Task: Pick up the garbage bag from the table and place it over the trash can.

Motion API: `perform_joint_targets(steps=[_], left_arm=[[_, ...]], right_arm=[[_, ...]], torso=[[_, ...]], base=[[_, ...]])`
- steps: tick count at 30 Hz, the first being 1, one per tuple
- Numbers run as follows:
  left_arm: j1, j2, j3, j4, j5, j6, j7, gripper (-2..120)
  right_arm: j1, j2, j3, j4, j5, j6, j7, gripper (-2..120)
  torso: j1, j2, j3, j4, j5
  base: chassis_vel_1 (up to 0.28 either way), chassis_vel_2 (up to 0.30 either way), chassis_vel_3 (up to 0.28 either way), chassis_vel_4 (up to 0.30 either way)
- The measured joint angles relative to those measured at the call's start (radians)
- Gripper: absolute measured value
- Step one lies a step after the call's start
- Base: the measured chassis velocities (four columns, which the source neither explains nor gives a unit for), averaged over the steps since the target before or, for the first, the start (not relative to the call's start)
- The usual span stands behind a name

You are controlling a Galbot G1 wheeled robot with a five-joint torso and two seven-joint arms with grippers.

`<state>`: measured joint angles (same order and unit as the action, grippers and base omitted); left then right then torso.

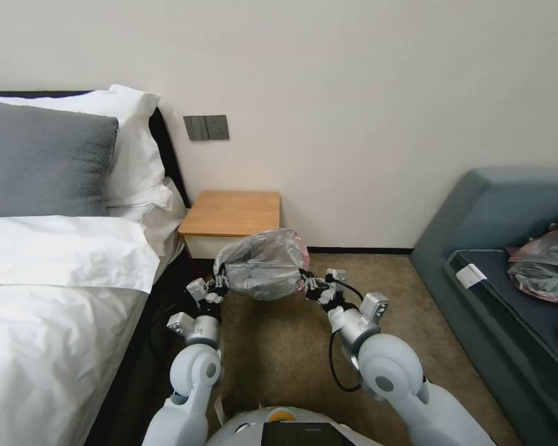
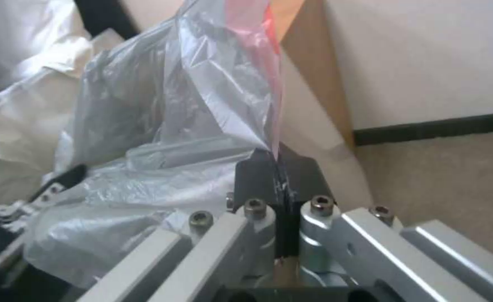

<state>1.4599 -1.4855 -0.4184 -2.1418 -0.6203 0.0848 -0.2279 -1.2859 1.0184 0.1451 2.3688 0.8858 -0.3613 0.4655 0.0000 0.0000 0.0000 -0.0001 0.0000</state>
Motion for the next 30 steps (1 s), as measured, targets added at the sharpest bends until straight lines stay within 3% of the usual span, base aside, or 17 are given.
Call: perform_joint_targets(steps=[13,16,22,26,30], left_arm=[[0.016,0.022,-0.003,-0.028,-0.075,0.029,-0.013,11],[0.016,0.025,-0.005,-0.034,-0.092,0.036,-0.015,11],[0.012,0.027,-0.007,-0.04,-0.11,0.046,-0.018,11],[0.004,0.035,-0.009,-0.032,-0.111,0.048,-0.021,11],[-0.003,0.038,-0.009,-0.027,-0.111,0.049,-0.021,11]], right_arm=[[-0.001,-0.022,0.017,-0.075,-0.135,0.038,-0.026,3],[-0.031,-0.032,0.035,-0.077,-0.187,0.044,-0.077,18],[-0.074,-0.05,0.064,-0.057,-0.288,0.048,-0.173,35],[-0.167,-0.087,0.112,0.032,-0.406,0.034,-0.261,53],[-0.216,-0.097,0.146,0.082,-0.496,0.02,-0.285,65]], torso=[[0.0,0.0,0.0,0.0002,0.0001],[0.0,0.0,0.0,0.0001,0.0001],[0.0,0.0,0.0,0.0002,0.0003],[0.0,0.0,0.0,0.0,-0.0003],[0.0,0.0,0.0,0.0,0.0]], base=[[0.0,0.0,0.0,0.0],[0.0,0.0,0.0,0.0],[0.0,0.0,0.0,0.0],[0.0,0.0,0.0,0.0],[0.0,0.0,0.0,0.0]])
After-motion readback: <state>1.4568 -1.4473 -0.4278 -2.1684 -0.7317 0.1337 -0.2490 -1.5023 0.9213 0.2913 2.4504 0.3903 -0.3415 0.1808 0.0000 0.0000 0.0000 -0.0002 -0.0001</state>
